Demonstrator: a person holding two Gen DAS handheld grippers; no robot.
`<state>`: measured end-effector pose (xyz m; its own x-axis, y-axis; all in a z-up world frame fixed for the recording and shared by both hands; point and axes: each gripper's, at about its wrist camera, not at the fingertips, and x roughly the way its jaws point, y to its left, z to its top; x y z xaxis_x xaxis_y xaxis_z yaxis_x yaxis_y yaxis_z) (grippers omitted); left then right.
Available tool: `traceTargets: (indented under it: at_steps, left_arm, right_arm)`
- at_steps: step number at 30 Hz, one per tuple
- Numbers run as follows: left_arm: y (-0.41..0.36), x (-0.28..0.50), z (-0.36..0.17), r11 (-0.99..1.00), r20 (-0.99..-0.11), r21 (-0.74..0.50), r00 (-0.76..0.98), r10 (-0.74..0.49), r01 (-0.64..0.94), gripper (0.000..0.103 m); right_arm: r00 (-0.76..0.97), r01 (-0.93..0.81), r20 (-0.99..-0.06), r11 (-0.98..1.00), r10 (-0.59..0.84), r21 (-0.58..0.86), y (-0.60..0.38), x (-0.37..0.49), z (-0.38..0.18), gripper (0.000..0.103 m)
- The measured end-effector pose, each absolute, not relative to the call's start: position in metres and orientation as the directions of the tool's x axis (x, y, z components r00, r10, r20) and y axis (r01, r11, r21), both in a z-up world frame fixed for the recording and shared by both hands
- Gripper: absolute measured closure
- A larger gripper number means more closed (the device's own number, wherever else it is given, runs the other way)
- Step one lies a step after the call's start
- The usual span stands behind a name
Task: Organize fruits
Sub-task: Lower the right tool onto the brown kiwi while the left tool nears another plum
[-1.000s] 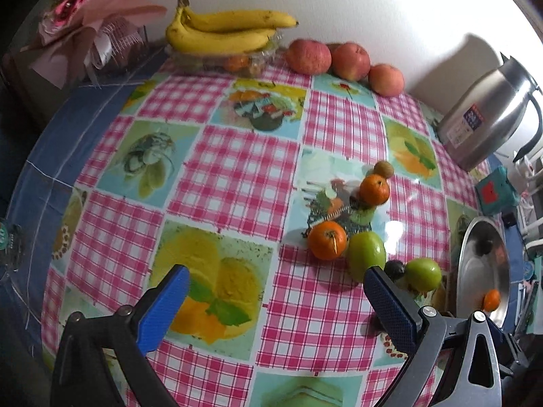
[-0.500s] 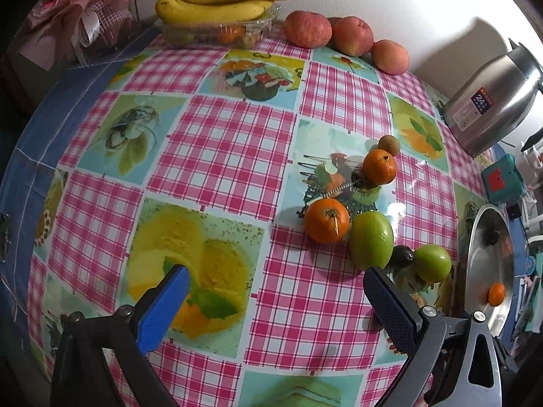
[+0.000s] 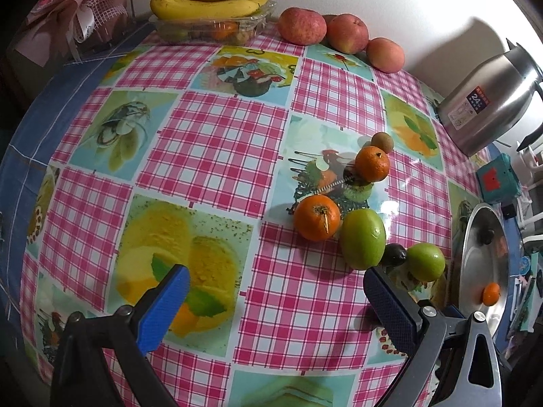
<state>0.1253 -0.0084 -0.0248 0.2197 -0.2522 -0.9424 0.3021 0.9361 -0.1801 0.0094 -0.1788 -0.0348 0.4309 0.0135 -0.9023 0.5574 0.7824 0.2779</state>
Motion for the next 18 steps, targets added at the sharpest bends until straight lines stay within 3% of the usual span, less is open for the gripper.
traceTargets:
  at_steps: [8,18]
  left_arm:
    - [-0.016,0.122,-0.031,0.931,-0.948,-0.184,0.194,-0.253,0.316,0.000]
    - [-0.020,0.121,-0.031,0.925,-0.948,-0.181,0.191,-0.254,0.335,0.000]
  right_arm:
    - [0.437,0.567,-0.898,0.761,0.046,0.315,-0.182,0.008,-0.041,0.059]
    - [0.444,0.544,-0.892,0.764,0.090,0.347,-0.177,0.015,-0.047,0.075]
